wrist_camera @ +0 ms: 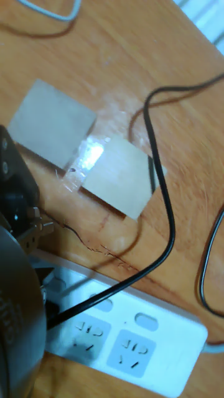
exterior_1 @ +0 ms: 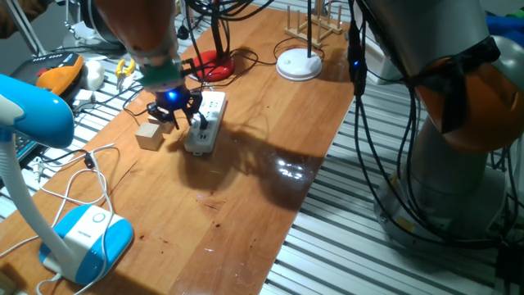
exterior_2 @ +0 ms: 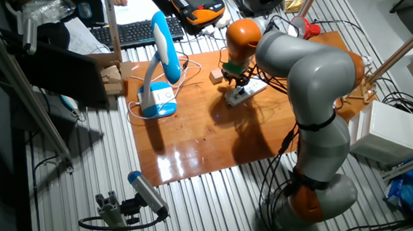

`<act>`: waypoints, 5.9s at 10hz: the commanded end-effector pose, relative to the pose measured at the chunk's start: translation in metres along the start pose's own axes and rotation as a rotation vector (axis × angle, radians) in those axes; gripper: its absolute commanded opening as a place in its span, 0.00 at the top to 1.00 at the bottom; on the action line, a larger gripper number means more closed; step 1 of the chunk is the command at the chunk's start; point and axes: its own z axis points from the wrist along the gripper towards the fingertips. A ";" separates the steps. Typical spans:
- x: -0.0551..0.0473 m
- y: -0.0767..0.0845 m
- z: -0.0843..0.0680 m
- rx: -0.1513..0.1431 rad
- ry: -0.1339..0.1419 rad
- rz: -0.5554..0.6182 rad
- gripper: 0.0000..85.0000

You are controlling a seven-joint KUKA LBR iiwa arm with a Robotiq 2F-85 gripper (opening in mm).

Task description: Plug in the power cord of the desk lamp, turn on the socket, and light up the desk lamp

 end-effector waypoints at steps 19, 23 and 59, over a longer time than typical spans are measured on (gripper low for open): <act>0.002 0.000 -0.003 0.091 -0.162 0.054 0.40; 0.000 0.003 0.003 0.082 -0.181 0.060 0.40; -0.010 0.002 0.025 0.038 -0.207 0.055 0.40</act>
